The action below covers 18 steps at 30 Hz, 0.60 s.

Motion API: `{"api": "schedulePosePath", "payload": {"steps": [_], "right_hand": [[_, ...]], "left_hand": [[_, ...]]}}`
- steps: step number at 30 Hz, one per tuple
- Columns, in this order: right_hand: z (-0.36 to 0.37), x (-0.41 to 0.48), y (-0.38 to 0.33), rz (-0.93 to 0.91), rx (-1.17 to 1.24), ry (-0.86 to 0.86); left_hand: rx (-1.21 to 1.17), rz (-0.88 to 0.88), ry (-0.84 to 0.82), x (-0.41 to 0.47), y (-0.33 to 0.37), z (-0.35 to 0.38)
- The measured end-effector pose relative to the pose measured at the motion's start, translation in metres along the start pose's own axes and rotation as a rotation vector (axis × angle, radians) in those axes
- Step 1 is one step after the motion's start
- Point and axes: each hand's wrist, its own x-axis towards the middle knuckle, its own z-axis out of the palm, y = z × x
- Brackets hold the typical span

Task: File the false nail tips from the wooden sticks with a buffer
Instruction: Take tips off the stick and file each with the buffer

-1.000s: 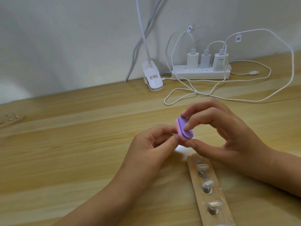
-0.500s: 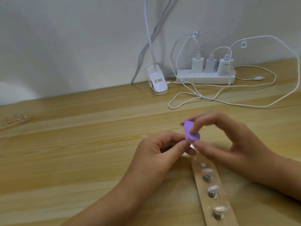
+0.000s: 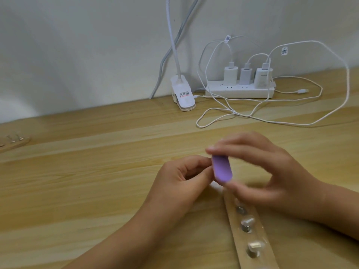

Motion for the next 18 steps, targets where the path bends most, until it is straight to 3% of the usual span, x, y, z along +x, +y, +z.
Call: {"api": "schedulePosePath", "payload": {"steps": [5, 8, 12, 15, 18], "right_hand": [[-0.004, 0.002, 0.004, 0.068, 0.003, 0.055], [0.000, 0.000, 0.002, -0.029, -0.028, 0.008], [-0.004, 0.001, 0.009, 0.112, 0.040, 0.061], [-0.004, 0.000, 0.009, 0.106, 0.051, 0.041], [-0.006, 0.003, 0.012, 0.277, 0.227, 0.128]], "left_hand": [[-0.031, -0.014, 0.006, -0.001, 0.000, 0.000], [-0.028, -0.017, 0.022, -0.001, 0.000, 0.000], [-0.035, -0.009, -0.003, -0.002, 0.001, 0.000], [-0.035, 0.002, -0.031, -0.003, 0.002, 0.001], [-0.075, -0.022, -0.006, -0.002, 0.003, 0.001]]}}
